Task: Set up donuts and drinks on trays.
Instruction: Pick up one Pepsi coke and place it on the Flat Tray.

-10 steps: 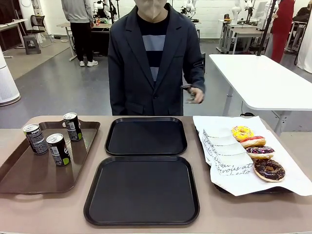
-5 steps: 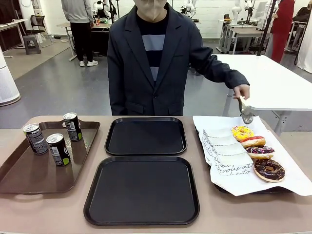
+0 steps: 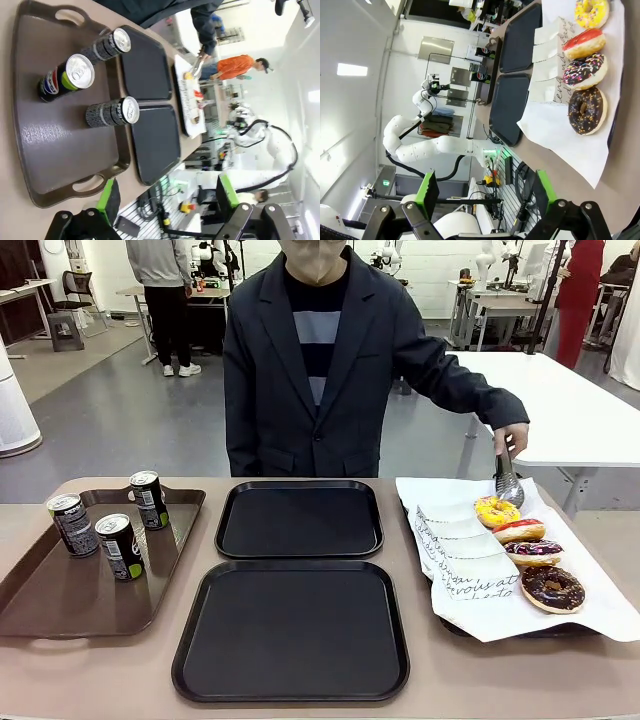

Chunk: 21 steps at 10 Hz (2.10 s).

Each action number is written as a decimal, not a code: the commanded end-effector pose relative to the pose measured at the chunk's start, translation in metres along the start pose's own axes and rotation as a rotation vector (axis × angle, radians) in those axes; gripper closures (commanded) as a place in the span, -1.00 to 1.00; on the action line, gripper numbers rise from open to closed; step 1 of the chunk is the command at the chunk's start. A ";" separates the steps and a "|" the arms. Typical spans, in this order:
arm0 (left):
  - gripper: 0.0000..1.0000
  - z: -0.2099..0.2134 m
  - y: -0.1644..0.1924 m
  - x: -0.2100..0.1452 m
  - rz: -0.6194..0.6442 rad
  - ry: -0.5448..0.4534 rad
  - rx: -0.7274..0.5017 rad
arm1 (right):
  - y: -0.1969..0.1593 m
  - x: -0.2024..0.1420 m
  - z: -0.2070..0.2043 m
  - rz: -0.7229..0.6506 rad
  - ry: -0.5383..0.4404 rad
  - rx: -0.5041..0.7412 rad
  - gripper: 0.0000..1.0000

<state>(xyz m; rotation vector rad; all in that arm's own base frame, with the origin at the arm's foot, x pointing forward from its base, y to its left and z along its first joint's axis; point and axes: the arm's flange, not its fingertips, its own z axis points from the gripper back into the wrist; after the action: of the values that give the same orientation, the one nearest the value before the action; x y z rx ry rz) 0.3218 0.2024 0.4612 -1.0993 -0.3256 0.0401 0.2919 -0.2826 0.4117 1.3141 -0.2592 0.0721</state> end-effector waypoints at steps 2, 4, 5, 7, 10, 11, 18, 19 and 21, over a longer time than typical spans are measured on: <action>-1.00 -0.038 -0.079 0.041 0.001 0.200 0.412 | 0.001 -0.001 0.000 0.006 -0.004 0.007 -1.00; -1.00 -0.077 -0.106 0.071 0.077 0.288 0.643 | 0.001 -0.001 0.000 0.006 -0.004 0.007 -1.00; -1.00 -0.105 -0.111 0.077 0.098 0.316 0.758 | 0.001 -0.001 0.000 0.006 -0.004 0.007 -1.00; -1.00 -0.172 -0.116 0.076 0.100 0.327 0.975 | 0.001 -0.001 0.000 0.006 -0.004 0.007 -1.00; -1.00 -0.249 -0.112 0.069 0.083 0.231 1.143 | 0.001 -0.001 0.000 0.006 -0.004 0.007 -1.00; -1.00 -0.266 -0.111 0.068 0.062 0.160 1.174 | 0.001 -0.001 0.000 0.006 -0.004 0.007 -1.00; -1.00 -0.273 -0.117 0.066 0.047 0.206 1.132 | 0.001 -0.001 0.000 0.006 -0.004 0.007 -1.00; -1.00 -0.273 -0.117 0.066 0.047 0.206 1.132 | 0.001 -0.001 0.000 0.006 -0.004 0.007 -1.00; -1.00 -0.274 -0.114 0.065 0.058 0.193 1.131 | 0.001 -0.001 0.000 0.006 -0.004 0.007 -1.00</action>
<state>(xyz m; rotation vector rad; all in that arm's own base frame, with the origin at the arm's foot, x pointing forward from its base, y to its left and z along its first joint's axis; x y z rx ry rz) 0.4453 -0.0750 0.4642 0.0137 -0.0567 0.1475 0.2909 -0.2828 0.4121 1.3141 -0.2611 0.0709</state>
